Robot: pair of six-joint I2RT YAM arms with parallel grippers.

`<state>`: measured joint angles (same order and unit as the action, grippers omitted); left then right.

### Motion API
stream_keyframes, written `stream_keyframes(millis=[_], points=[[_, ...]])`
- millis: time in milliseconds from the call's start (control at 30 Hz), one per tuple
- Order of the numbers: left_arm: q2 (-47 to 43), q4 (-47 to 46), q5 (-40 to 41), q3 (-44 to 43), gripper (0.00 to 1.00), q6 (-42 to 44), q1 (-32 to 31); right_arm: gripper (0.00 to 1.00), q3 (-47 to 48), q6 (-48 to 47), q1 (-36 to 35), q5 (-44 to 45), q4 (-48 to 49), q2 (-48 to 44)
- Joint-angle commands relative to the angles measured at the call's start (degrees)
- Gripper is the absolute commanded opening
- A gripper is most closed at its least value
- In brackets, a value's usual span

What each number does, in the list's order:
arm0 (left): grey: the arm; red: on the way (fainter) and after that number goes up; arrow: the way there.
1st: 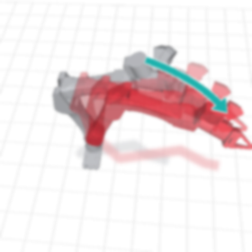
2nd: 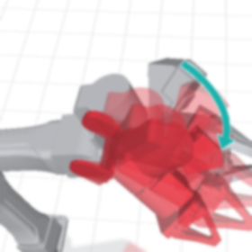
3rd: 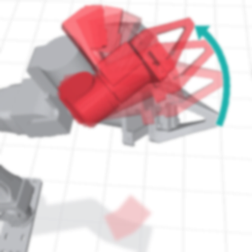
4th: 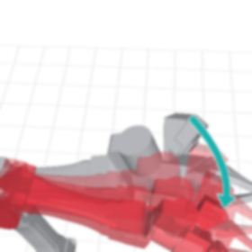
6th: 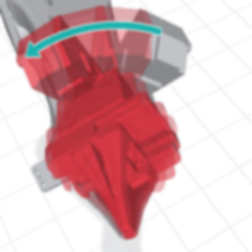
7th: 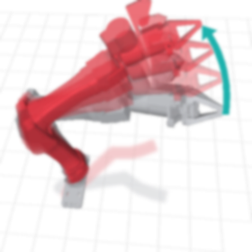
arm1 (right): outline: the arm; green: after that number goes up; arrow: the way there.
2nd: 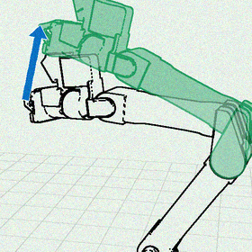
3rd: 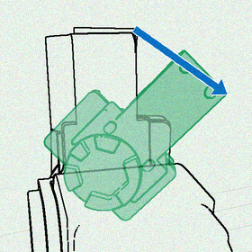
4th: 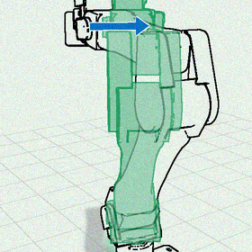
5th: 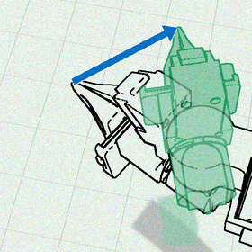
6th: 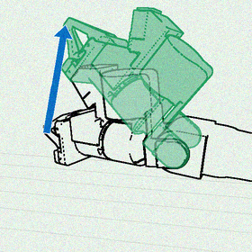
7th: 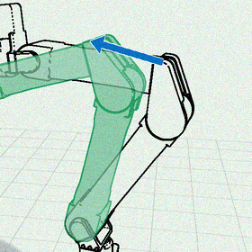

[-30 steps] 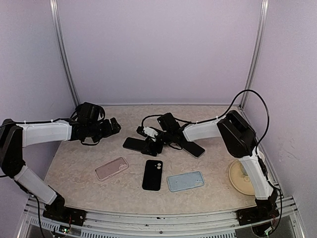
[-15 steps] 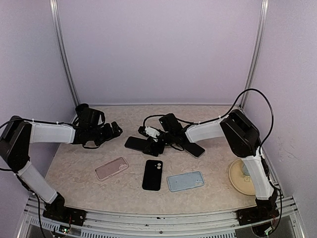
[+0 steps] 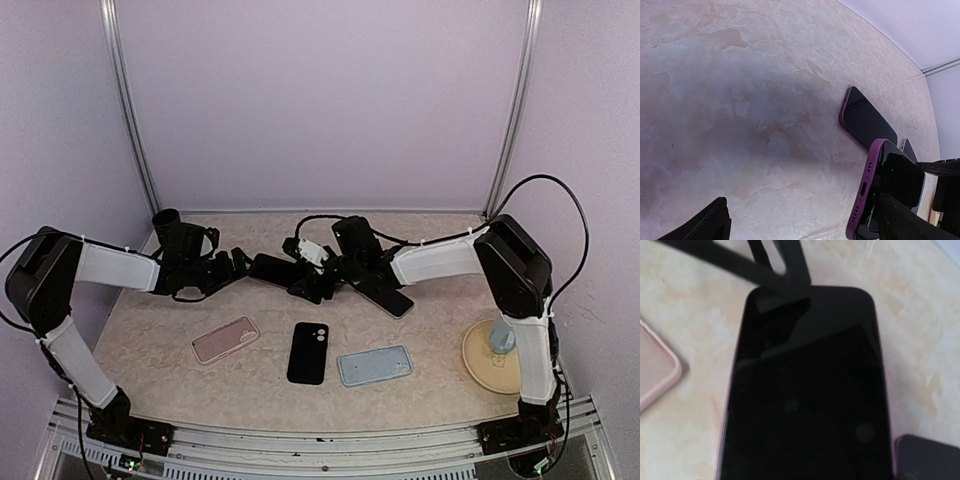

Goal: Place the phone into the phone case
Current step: Pass from the right arm to the left

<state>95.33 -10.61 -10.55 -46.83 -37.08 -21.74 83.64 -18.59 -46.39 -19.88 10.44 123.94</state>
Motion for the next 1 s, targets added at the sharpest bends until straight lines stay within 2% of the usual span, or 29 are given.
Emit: stream_keyframes(millis=[0, 233, 567, 967], points=[[0.0, -6.9, -7.5, 1.2, 0.99, 0.0, 0.3, 0.00, -2.2, -1.1, -1.1, -0.8, 6.5, -5.2], [-2.2, -12.7, -14.7, 3.3, 0.99, -1.0, 0.0, 0.00, -4.8, -2.4, -1.7, -1.6, 7.3, -7.7], [-5.0, -14.7, -22.8, 3.2, 0.95, -2.7, -1.9, 0.00, -7.7, -6.0, -2.6, -3.3, 6.9, -10.6], [-7.2, -14.3, -30.4, 2.5, 0.78, -4.1, -2.9, 0.00, -10.9, -8.2, -3.0, -4.2, 9.7, -13.4]])
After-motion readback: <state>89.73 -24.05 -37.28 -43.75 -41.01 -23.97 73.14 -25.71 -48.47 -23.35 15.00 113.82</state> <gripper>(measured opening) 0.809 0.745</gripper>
